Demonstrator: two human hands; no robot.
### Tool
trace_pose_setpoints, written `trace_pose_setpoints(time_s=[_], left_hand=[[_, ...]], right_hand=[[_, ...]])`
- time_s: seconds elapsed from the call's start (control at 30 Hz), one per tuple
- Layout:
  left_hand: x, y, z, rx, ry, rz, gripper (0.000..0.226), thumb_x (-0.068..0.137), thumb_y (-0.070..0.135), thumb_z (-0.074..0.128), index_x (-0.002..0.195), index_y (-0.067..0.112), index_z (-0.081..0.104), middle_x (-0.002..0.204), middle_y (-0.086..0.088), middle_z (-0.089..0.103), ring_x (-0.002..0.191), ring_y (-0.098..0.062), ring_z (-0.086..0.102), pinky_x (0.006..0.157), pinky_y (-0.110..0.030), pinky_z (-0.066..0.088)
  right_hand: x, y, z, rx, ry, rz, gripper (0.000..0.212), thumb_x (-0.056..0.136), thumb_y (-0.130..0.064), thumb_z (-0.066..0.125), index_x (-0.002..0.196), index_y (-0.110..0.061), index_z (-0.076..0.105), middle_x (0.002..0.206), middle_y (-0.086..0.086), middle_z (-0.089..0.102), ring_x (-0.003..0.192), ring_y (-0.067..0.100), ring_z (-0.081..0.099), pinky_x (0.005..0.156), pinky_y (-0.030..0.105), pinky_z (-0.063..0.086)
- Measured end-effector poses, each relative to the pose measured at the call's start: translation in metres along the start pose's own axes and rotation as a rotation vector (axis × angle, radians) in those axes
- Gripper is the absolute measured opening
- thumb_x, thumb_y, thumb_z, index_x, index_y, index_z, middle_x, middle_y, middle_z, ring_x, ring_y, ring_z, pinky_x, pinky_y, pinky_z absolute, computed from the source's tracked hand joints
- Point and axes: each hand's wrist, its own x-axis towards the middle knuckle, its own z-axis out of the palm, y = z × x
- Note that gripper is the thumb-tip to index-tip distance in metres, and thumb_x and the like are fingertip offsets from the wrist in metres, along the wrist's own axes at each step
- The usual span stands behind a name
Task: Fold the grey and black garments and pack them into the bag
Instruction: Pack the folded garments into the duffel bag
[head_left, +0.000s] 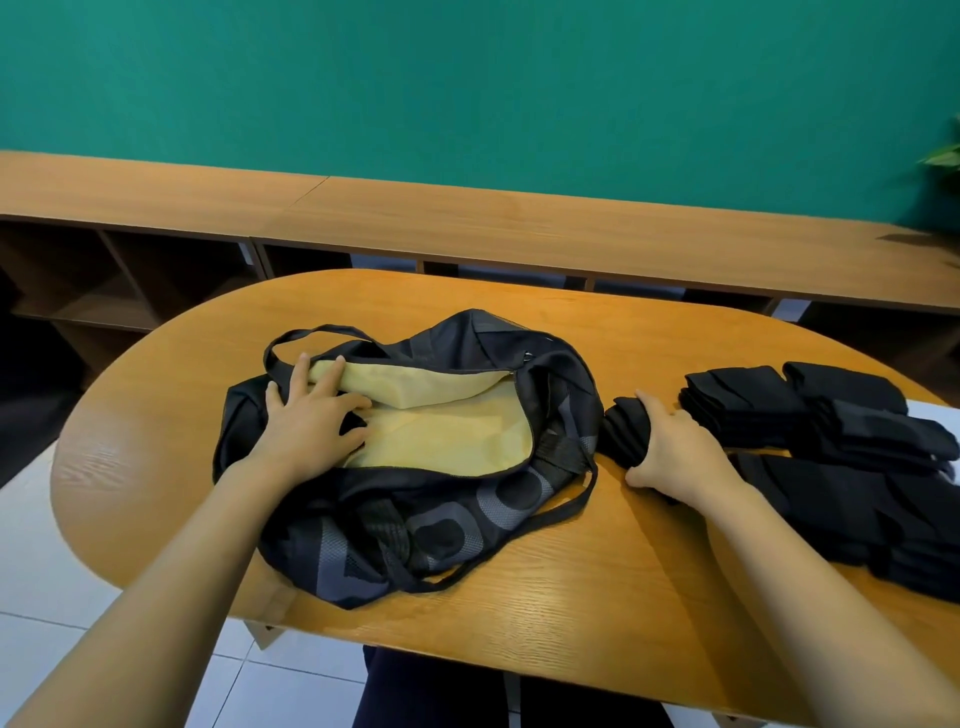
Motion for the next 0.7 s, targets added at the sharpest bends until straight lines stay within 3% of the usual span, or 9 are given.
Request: trace_pose_setpoints(time_s=[0.13, 0.27, 0.37, 0.43, 0.5, 0.57, 0.63, 0.7], left_hand=[[0.003, 0.000, -0.004, -0.046, 0.018, 0.005, 0.038, 0.096, 0.044, 0.052, 0.134, 0.035, 0.053, 0.163, -0.001, 0.000, 0.147, -0.037, -0.014, 0.113, -0.068, -0.004], [0.010, 0.005, -0.011, 0.006, 0.172, 0.084, 0.023, 0.095, 0.042, 0.054, 0.114, 0.035, 0.066, 0.164, -0.002, 0.001, 0.147, -0.040, -0.010, 0.110, -0.070, -0.008], [0.023, 0.009, -0.019, 0.102, 0.155, 0.166, 0.023, 0.098, 0.042, 0.049, 0.106, 0.036, 0.070, 0.164, 0.003, 0.001, 0.148, -0.035, -0.011, 0.109, -0.071, -0.009], [0.034, 0.010, -0.023, 0.200, 0.059, 0.181, 0.029, 0.100, 0.042, 0.044, 0.112, 0.034, 0.068, 0.163, 0.007, 0.007, 0.149, -0.033, -0.006, 0.108, -0.073, -0.008], [0.046, 0.009, -0.026, 0.258, -0.022, 0.188, 0.034, 0.101, 0.038, 0.040, 0.130, 0.031, 0.057, 0.159, 0.011, 0.020, 0.148, -0.029, 0.007, 0.106, -0.075, -0.009], [0.054, 0.009, -0.033, 0.243, -0.056, 0.207, 0.041, 0.101, 0.027, 0.041, 0.142, 0.030, 0.045, 0.154, 0.013, 0.029, 0.143, -0.025, 0.021, 0.105, -0.074, -0.010], [0.061, 0.009, -0.043, 0.234, -0.059, 0.230, 0.045, 0.099, 0.013, 0.043, 0.141, 0.027, 0.046, 0.151, 0.012, 0.032, 0.134, -0.024, 0.033, 0.110, -0.068, -0.001], [0.068, 0.007, -0.048, 0.186, -0.029, 0.267, 0.043, 0.095, 0.005, 0.044, 0.132, 0.025, 0.054, 0.147, 0.011, 0.037, 0.123, -0.023, 0.043, 0.111, -0.053, 0.020]], right_hand=[[-0.003, 0.002, 0.007, 0.081, 0.126, 0.039, 0.108, 0.067, -0.029, 0.083, 0.152, -0.027, 0.016, 0.119, 0.019, 0.053, 0.096, 0.037, 0.059, 0.074, 0.040, 0.054], [-0.007, 0.005, 0.009, 0.163, 0.204, 0.050, 0.106, 0.067, -0.020, 0.084, 0.151, -0.025, 0.021, 0.121, 0.019, 0.054, 0.100, 0.037, 0.057, 0.076, 0.039, 0.050], [-0.013, 0.005, 0.006, 0.263, 0.247, 0.069, 0.104, 0.068, -0.015, 0.084, 0.151, -0.023, 0.023, 0.121, 0.019, 0.054, 0.106, 0.038, 0.055, 0.079, 0.039, 0.047], [-0.020, 0.004, -0.003, 0.357, 0.305, 0.100, 0.102, 0.068, -0.014, 0.084, 0.150, -0.026, 0.025, 0.122, 0.019, 0.055, 0.108, 0.039, 0.055, 0.082, 0.044, 0.049], [-0.028, -0.002, -0.018, 0.474, 0.387, 0.114, 0.098, 0.070, -0.013, 0.082, 0.148, -0.029, 0.026, 0.125, 0.018, 0.055, 0.109, 0.039, 0.055, 0.085, 0.049, 0.052], [-0.038, -0.017, -0.040, 0.602, 0.459, 0.082, 0.094, 0.072, -0.009, 0.081, 0.148, -0.028, 0.028, 0.128, 0.013, 0.053, 0.113, 0.034, 0.052, 0.089, 0.046, 0.049], [-0.047, -0.041, -0.062, 0.704, 0.492, 0.017, 0.091, 0.073, -0.007, 0.079, 0.147, -0.026, 0.030, 0.126, 0.002, 0.051, 0.111, 0.021, 0.048, 0.088, 0.036, 0.044], [-0.053, -0.074, -0.075, 0.789, 0.447, -0.070, 0.092, 0.071, -0.009, 0.080, 0.146, -0.029, 0.033, 0.122, -0.008, 0.050, 0.108, 0.011, 0.045, 0.086, 0.028, 0.041]])
